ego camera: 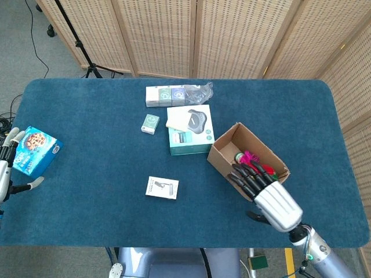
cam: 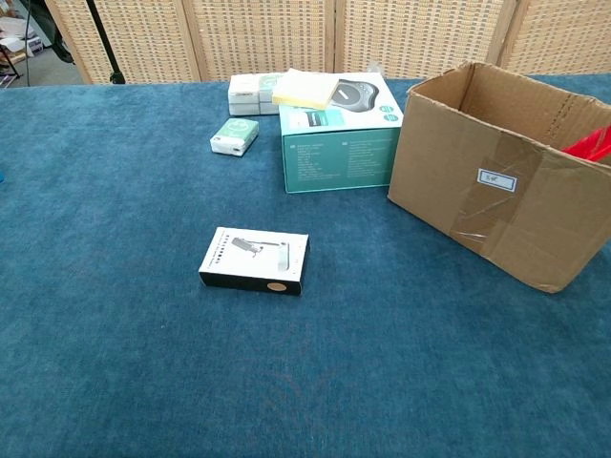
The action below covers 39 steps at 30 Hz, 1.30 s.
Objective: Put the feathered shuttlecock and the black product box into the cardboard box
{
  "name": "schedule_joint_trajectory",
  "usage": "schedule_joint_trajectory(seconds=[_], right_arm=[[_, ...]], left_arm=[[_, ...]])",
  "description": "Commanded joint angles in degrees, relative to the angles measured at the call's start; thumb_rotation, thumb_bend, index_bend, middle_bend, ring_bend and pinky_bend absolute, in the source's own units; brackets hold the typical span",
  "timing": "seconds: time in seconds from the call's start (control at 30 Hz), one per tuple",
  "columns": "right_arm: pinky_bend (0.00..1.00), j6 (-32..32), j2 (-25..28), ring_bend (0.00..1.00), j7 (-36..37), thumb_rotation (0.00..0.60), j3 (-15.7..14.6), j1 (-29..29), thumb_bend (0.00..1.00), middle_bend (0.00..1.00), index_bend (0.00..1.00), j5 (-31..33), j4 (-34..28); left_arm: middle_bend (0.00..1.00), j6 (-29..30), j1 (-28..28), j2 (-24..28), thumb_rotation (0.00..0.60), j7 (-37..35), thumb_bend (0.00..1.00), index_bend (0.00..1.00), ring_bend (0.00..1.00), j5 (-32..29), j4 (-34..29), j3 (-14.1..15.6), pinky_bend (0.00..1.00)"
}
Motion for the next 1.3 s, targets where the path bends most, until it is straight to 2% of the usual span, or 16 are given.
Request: schedule_joint_trajectory(seconds=[0.03, 0.23, 0.4, 0.5, 0.67, 0.9, 1.03, 1.17, 1.3], right_arm=[[0.05, -10.93, -4.47, 0.0, -2.48, 0.6, 2.22, 7.94, 0.0, 0.02, 0.06, 1.68, -4.06], [0.07, -22.09, -16.1, 0.0, -8.48, 0.6, 5.84, 15.68, 0.0, 0.02, 0.06, 10.1, 1.43], [0.07, -26.0, -24.62, 0.0, -16.8, 0.6, 7.29, 18.27, 0.0, 0.02, 0.06, 19.22, 5.65], [0.07, -27.32, -29.85, 0.0, -23.47, 0.6, 8.23, 19.61, 0.0, 0.0, 0.06, 27.17, 9.64], [0.07, -25.73, -36.55, 0.0, -34.37, 0.6, 9.19, 21.85, 0.0, 0.0, 0.02, 40.43, 13.94], [0.07, -21.04, -42.97, 0.0, -44.65, 0.6, 8.92, 25.08, 0.0, 0.0, 0.02, 53.96, 19.13], [0.07, -20.02, -44.64, 0.0, -46.31, 0.6, 9.5, 26.53, 0.0, 0.0, 0.02, 59.89, 21.55], [0.07, -19.3, -45.66, 0.0, -46.35, 0.6, 11.09, 27.91, 0.0, 0.0, 0.02, 66.07, 21.12], [0.07, -18.17, -46.63, 0.0, -46.37, 0.6, 12.26, 29.63, 0.0, 0.01, 0.02, 68.44, 21.37]], left_arm=[[0.0, -0.39, 0.25, 0.41, 0.6, -0.69, 0.0, 0.0, 0.0, -0.06, 0.12, -0.32, 0.09], [0.0, -1.03, 0.55, 0.82, 0.6, -1.68, 0.0, 0.0, 0.0, -0.03, 0.2, -0.76, 0.09], [0.0, -1.82, 0.62, 0.94, 0.6, -2.13, 0.0, 0.0, 0.0, -0.24, 0.48, -1.13, 0.09], [0.0, -2.49, 0.55, 1.04, 0.6, -2.46, 0.0, 0.0, 0.0, -0.28, 0.67, -1.27, 0.09], [0.0, -3.06, 0.66, 1.31, 0.6, -3.37, 0.0, 0.0, 0.0, -0.25, 0.72, -1.54, 0.09], [0.0, -3.46, 0.91, 1.52, 0.6, -5.15, 0.0, 0.0, 0.0, -0.09, 1.24, -1.98, 0.09], [0.0, -3.75, 1.06, 1.69, 0.6, -5.91, 0.0, 0.0, 0.0, -0.32, 1.54, -2.24, 0.09], [0.0, -4.73, 0.84, 1.77, 0.6, -6.28, 0.0, 0.0, 0.0, -0.77, 1.81, -2.52, 0.09], [0.0, -5.23, 0.77, 1.77, 0.6, -6.48, 0.0, 0.0, 0.0, -0.98, 2.02, -2.74, 0.09]])
